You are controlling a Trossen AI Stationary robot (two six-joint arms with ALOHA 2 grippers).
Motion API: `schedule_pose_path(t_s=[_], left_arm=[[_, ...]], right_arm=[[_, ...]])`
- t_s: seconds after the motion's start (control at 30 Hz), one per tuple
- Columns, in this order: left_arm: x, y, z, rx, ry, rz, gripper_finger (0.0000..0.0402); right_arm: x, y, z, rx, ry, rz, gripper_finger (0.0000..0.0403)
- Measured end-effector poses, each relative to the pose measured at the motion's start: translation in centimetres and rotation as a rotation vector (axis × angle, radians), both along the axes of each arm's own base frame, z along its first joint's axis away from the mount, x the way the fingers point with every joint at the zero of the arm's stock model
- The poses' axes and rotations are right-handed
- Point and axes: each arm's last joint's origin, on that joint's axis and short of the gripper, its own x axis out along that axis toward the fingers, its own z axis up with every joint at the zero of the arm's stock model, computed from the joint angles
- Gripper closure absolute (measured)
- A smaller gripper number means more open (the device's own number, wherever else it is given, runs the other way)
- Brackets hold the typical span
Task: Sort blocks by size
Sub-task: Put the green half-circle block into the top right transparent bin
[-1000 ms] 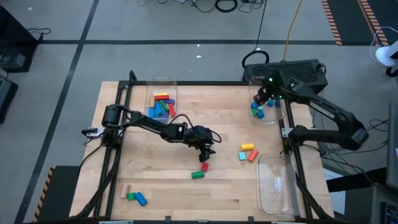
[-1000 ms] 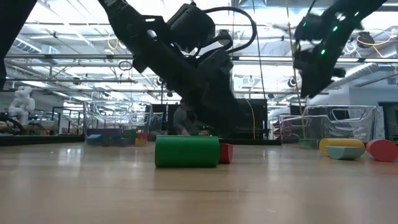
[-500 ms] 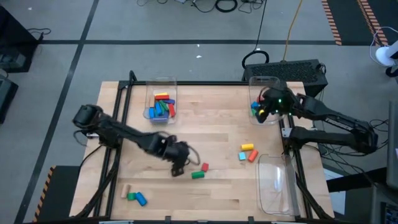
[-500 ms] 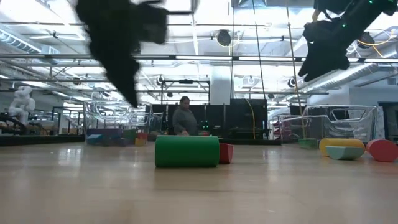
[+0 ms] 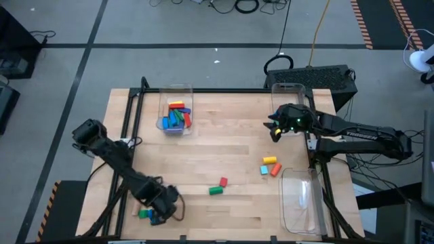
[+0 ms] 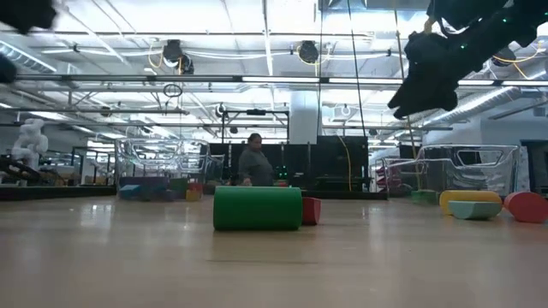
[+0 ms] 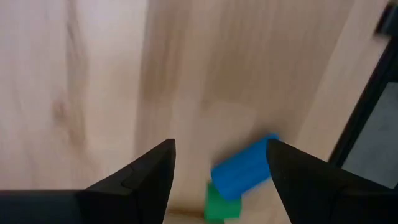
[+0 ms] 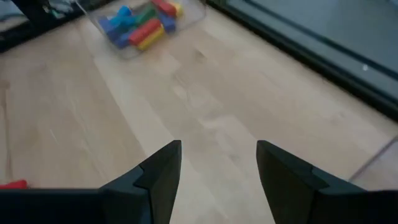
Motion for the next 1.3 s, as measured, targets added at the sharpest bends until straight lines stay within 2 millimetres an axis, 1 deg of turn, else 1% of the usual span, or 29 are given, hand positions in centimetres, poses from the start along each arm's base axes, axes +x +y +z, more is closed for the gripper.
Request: schedule_pose_path(t_s=[0.23, 0.43, 0.57, 0.83, 1.07, 1.17, 1.23, 1.3], left_arm=[[-2.8, -2.7, 0.0, 0.014, 0.025, 0.0, 0.0151], [-5.3, -4.5, -0.1, 0.038, 0.002, -0.093, 0.0151], [-6.3, -5.3, -0.8, 0.075, 0.004, -0.107, 0.0151], [-6.9, -6.5, -3.4, 0.159, 0.058, -0.098, 0.0151], [-6.9, -6.7, -5.2, 0.19, 0.13, -0.101, 0.0151], [-7.0, -6.6, -5.6, 0.178, 0.168, -0.091, 0.0152], [-7.0, -6.5, -5.7, 0.179, 0.18, -0.074, 0.0161], [-6.9, -6.4, -5.7, 0.172, 0.185, -0.068, 0.018]], right_arm=[[0.5, -0.1, 1.0, -0.086, -0.083, 0.039, 0.0209], [0.8, -0.2, 1.5, -0.129, -0.129, 0.053, 0.0209], [0.8, -0.2, 1.6, -0.146, -0.137, 0.058, 0.0209], [0.8, -0.2, 1.7, -0.153, -0.136, 0.061, 0.0209], [0.8, -0.2, 1.7, -0.151, -0.138, 0.06, 0.0209], [0.8, -0.2, 1.7, -0.151, -0.138, 0.06, 0.0209], [0.8, -0.2, 1.7, -0.15, -0.138, 0.059, 0.0209], [0.8, -0.2, 1.7, -0.15, -0.137, 0.059, 0.0209]])
